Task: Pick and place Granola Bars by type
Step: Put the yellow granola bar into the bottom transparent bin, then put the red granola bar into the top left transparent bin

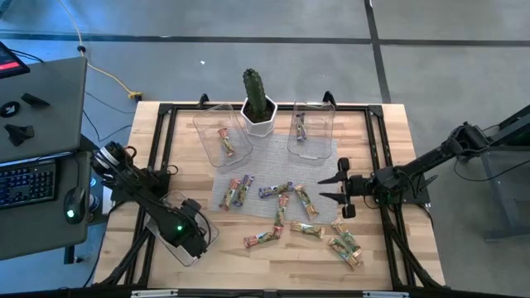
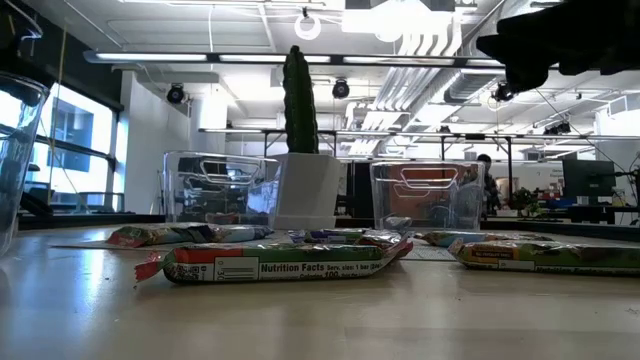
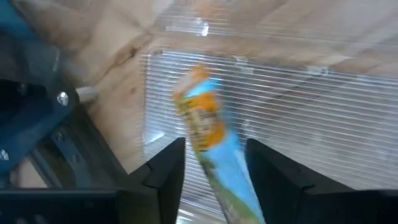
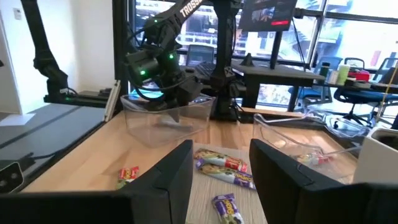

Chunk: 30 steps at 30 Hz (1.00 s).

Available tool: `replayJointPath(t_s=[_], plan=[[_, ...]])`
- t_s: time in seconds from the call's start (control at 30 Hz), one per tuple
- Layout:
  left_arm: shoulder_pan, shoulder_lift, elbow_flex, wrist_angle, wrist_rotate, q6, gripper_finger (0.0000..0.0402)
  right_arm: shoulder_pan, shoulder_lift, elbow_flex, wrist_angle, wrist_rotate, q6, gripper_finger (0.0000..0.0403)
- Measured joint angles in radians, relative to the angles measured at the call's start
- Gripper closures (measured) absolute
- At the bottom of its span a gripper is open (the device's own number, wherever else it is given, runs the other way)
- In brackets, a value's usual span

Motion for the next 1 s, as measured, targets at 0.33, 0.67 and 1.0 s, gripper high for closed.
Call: replayJointPath(t_s=[0.33,0.67,1.0], plan=[[0.052,-0.009,0.093,-0.076,0.096,0.114,0.0182,0.0,0.0,0.0,0.0,0.001,-0.054,0.0261],[0.064,-0.009,0.469,-0.335,-0.247,0.16,0.0181,0.0,0.0,0.0,-0.007,0.114,-0.053,0.026],[0.141,-0.008,0.532,-0.145,-0.625,0.321,0.0181,0.0,0.0,0.0,-0.007,0.116,-0.072,0.026]])
